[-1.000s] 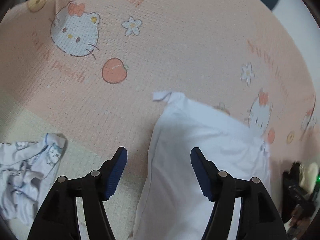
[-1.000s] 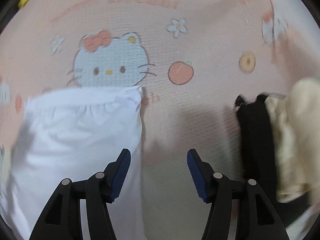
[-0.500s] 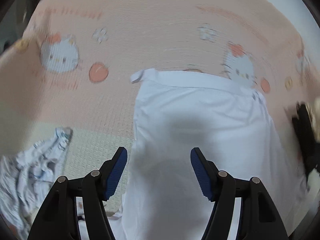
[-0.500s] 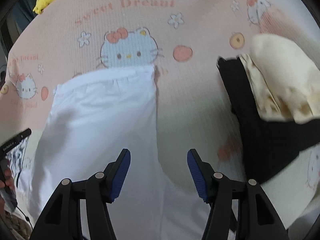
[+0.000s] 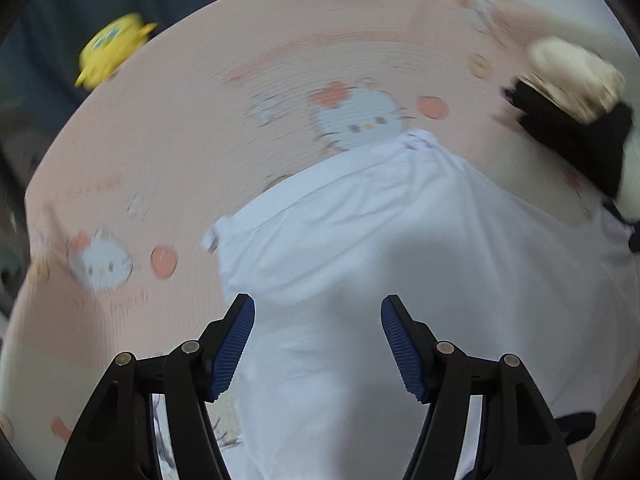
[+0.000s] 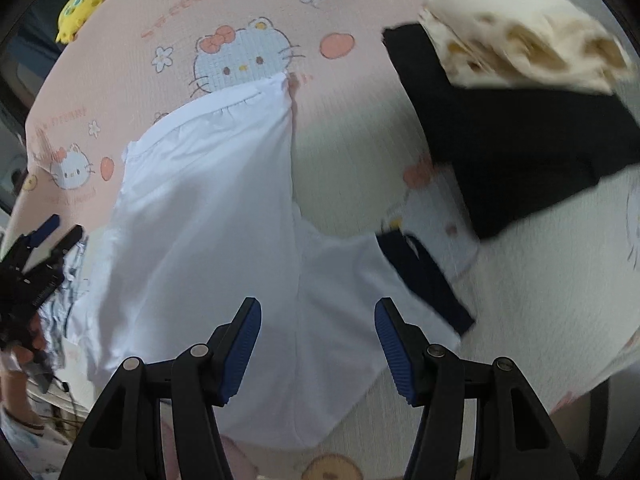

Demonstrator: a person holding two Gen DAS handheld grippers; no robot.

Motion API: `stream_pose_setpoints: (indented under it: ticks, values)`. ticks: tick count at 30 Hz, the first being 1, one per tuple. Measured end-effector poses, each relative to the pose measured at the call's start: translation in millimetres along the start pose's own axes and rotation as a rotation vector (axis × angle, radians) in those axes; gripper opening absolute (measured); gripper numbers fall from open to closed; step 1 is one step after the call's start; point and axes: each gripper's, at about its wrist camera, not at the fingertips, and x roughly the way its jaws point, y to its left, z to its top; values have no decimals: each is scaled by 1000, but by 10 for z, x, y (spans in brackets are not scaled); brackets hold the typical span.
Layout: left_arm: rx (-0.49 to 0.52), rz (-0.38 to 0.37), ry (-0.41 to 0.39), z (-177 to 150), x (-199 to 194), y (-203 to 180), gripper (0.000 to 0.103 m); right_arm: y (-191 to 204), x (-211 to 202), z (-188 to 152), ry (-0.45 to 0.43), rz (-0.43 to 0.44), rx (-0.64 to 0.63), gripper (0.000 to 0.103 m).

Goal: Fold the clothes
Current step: 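Grasp the navy-trimmed sleeve cuff with the right gripper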

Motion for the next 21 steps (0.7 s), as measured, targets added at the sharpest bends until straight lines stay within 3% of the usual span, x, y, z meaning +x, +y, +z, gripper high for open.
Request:
stream_pose_setpoints:
  ticks: [6, 12, 21]
  values:
    - [158, -95, -4, 21, -93, -597, 64, -379, 16, -236, 40, 175, 201, 59]
    - [137, -285, 19, 56, -193, -961, 64, -729, 128, -552, 77, 338, 392, 59]
    - [232, -357, 2, 26, -311, -1484, 64, -872, 242, -941, 74, 485, 535, 59]
